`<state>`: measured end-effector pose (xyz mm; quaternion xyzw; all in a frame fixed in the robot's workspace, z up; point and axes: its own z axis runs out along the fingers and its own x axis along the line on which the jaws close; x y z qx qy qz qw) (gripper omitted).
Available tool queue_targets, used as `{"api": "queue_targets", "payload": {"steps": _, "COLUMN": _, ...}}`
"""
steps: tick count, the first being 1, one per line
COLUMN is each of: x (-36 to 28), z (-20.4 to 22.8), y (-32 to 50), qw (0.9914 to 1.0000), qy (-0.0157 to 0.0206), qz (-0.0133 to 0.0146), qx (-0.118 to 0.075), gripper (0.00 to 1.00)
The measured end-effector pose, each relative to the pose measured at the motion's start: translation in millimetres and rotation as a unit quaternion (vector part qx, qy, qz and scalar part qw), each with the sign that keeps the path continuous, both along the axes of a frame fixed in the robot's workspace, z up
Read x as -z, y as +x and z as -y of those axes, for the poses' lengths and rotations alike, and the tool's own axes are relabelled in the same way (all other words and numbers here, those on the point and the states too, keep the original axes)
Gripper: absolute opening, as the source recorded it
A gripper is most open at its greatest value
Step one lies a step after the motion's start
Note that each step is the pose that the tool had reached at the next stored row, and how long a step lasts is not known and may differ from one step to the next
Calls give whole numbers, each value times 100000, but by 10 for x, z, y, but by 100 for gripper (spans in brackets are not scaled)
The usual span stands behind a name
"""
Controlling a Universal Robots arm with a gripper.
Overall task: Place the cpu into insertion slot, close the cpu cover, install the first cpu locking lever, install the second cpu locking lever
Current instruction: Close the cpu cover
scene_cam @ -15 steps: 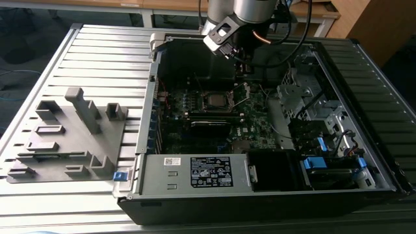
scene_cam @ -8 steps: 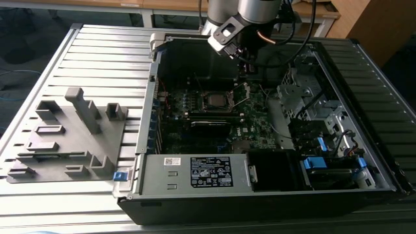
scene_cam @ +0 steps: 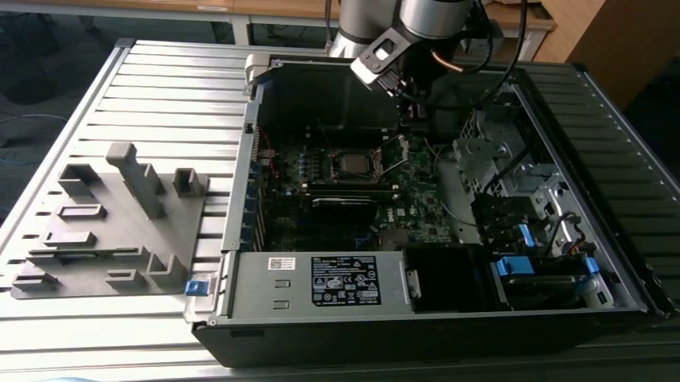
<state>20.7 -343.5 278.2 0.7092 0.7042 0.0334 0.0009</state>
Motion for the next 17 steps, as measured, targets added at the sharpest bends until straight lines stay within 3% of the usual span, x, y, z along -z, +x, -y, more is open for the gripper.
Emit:
{"api": "queue_targets", "payload": {"steps": 7, "x": 2, "z": -2, "y": 146, "qw": 100000, "qy": 4, "qz": 3, "qx": 63, "gripper": 11}}
{"api": "queue_targets", "payload": {"steps": 17, "x": 3, "z": -6, "y": 192, "qw": 100000, "qy": 6, "qz": 3, "qx": 68, "gripper": 11}}
